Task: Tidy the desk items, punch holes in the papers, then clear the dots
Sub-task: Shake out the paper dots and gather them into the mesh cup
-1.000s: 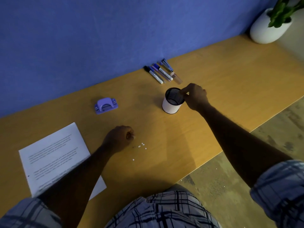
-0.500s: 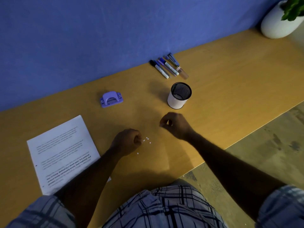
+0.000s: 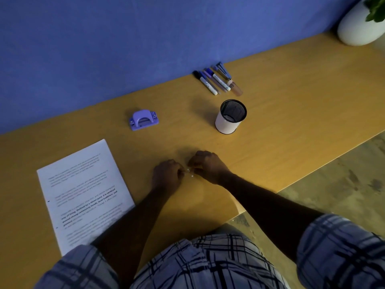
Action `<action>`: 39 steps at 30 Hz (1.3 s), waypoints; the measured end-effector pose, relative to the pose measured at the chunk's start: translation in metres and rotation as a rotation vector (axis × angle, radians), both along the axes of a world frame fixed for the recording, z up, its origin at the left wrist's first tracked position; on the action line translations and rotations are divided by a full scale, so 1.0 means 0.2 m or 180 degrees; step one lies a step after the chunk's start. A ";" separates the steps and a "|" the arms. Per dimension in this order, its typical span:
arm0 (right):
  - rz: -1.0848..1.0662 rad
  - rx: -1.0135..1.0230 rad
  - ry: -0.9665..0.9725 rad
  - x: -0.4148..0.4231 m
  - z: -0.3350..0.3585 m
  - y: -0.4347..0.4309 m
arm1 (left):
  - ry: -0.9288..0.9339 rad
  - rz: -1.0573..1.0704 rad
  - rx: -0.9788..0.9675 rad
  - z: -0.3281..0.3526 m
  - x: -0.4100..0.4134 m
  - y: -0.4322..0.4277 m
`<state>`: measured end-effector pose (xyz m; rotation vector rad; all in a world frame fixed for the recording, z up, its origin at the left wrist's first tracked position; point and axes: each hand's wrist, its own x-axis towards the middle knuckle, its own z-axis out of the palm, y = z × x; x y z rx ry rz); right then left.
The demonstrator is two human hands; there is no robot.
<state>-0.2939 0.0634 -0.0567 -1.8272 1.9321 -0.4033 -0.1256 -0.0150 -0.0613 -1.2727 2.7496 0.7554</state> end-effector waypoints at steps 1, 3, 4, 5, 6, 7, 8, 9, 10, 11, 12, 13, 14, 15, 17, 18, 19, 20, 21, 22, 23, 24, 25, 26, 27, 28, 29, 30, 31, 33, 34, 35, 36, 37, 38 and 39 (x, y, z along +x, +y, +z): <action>0.0038 -0.0050 -0.0002 0.00 0.00 0.00 | -0.0035 -0.0006 -0.0019 0.00 0.00 0.00; 0.0102 -0.0122 -0.0035 0.00 -0.01 -0.01 | -0.0095 -0.0053 -0.0011 0.00 -0.01 0.00; 0.0133 -0.0143 -0.0032 0.00 -0.02 -0.01 | -0.0125 -0.0094 0.0019 0.00 -0.01 -0.01; 0.0161 -0.0163 -0.0016 0.00 -0.02 -0.01 | -0.0135 -0.0124 0.0070 0.01 -0.01 -0.01; 0.0180 -0.0183 -0.0006 -0.01 -0.03 -0.01 | -0.0121 -0.0132 0.0127 0.01 0.00 -0.02; 0.0189 -0.0199 -0.0017 -0.01 -0.03 -0.02 | -0.0086 -0.0120 0.0168 0.01 0.01 -0.03; 0.0190 -0.0202 -0.0032 -0.01 -0.04 -0.01 | -0.0045 -0.0101 0.0189 0.01 0.03 -0.04; 0.0183 -0.0187 -0.0030 -0.02 -0.04 -0.01 | -0.0008 -0.0079 0.0200 0.01 0.05 -0.05; 0.0174 -0.0165 -0.0004 -0.01 -0.05 -0.01 | 0.0016 -0.0052 0.0214 0.01 0.07 -0.06; 0.0164 -0.0130 0.0035 -0.01 -0.05 -0.01 | 0.0036 -0.0025 0.0231 0.02 0.09 -0.08; 0.0163 -0.0073 0.0084 -0.01 -0.06 -0.01 | 0.0061 0.0001 0.0248 0.02 0.10 -0.09; 0.0185 0.0003 0.0152 -0.01 -0.06 -0.01 | 0.0094 0.0025 0.0268 0.03 0.12 -0.11; 0.0230 0.0075 0.0239 0.00 -0.06 -0.01 | 0.0132 0.0048 0.0301 0.04 0.12 -0.12; 0.0280 0.0143 0.0328 0.00 -0.05 -0.02 | 0.0167 0.0073 0.0336 0.04 0.13 -0.14; 0.0316 0.0288 0.0458 0.03 -0.05 -0.03 | 0.0217 0.0130 0.0390 0.06 0.12 -0.16; 0.0312 0.0371 0.0539 0.04 -0.05 -0.03 | 0.0242 0.0167 0.0410 0.07 0.10 -0.18; 0.0312 0.0453 0.0659 0.05 -0.05 -0.03 | 0.0273 0.0210 0.0433 0.08 0.08 -0.19; 0.0307 0.0522 0.0796 0.05 -0.05 -0.02 | 0.0316 0.0243 0.0465 0.09 0.05 -0.21; 0.0254 0.0563 0.0895 0.04 -0.05 -0.02 | 0.0374 0.0259 0.0502 0.11 0.02 -0.22; 0.0121 0.0571 0.0914 0.03 -0.04 -0.01 | 0.0446 0.0264 0.0529 0.13 -0.01 -0.23; -0.0091 0.0532 0.0844 0.00 -0.02 -0.01 | 0.0529 0.0262 0.0541 0.15 -0.04 -0.24; -0.0346 0.0414 0.0697 -0.03 0.01 0.00 | 0.0619 0.0245 0.0538 0.17 -0.07 -0.25; -0.0578 0.0200 0.0506 -0.07 0.05 0.00 | 0.0705 0.0225 0.0530 0.20 -0.11 -0.26; -0.0742 -0.0047 0.0322 -0.12 0.10 0.00 | 0.0782 0.0207 0.0527 0.22 -0.15 -0.27; -0.0855 -0.0271 0.0183 -0.18 0.15 0.00 | 0.0848 0.0194 0.0538 0.25 -0.20 -0.28; -0.0945 -0.0452 0.0090 -0.24 0.20 -0.01 | 0.0895 0.0177 0.0553 0.27 -0.26 -0.29; -0.1020 -0.0586 0.0027 -0.30 0.26 -0.02 | 0.0918 0.0150 0.0557 0.29 -0.32 -0.30; -0.1081 -0.0670 -0.0037 -0.37 0.31 -0.03 | 0.0919 0.0113 0.0549 0.31 -0.39 -0.31; -0.1135 -0.0710 -0.0123 -0.43 0.36 -0.04 | 0.0930 0.0076 0.0540 0.33 -0.46 -0.32; -0.1283 -0.0659 -0.0313 -0.56 0.43 -0.08 | 0.1014 0.0042 0.0507 0.38 -0.62 -0.32; -0.1381 -0.0527 -0.0341 -0.62 0.45 -0.10 | 0.1087 0.0030 0.0482 0.40 -0.69 -0.32; -0.1489 -0.0354 -0.0310 -0.67 0.46 -0.12 | 0.1186 0.0011 0.0469 0.42 -0.76 -0.31; -0.1579 -0.0219 -0.0241 -0.71 0.45 -0.15 | 0.1290 -0.0011 0.0472 0.44 -0.82 -0.30; -0.1616 -0.0179 -0.0170 -0.74 0.45 -0.17 | 0.1355 -0.0035 0.0473 0.45 -0.88 -0.30; -0.1619 -0.0198 -0.0110 -0.76 0.45 -0.18 | 0.1360 -0.0060 0.0465 0.46 -0.93 -0.29; -0.1614 -0.0238 -0.0074 -0.78 0.45 -0.19 | 0.1313 -0.0082 0.0444 0.47 -0.97 -0.29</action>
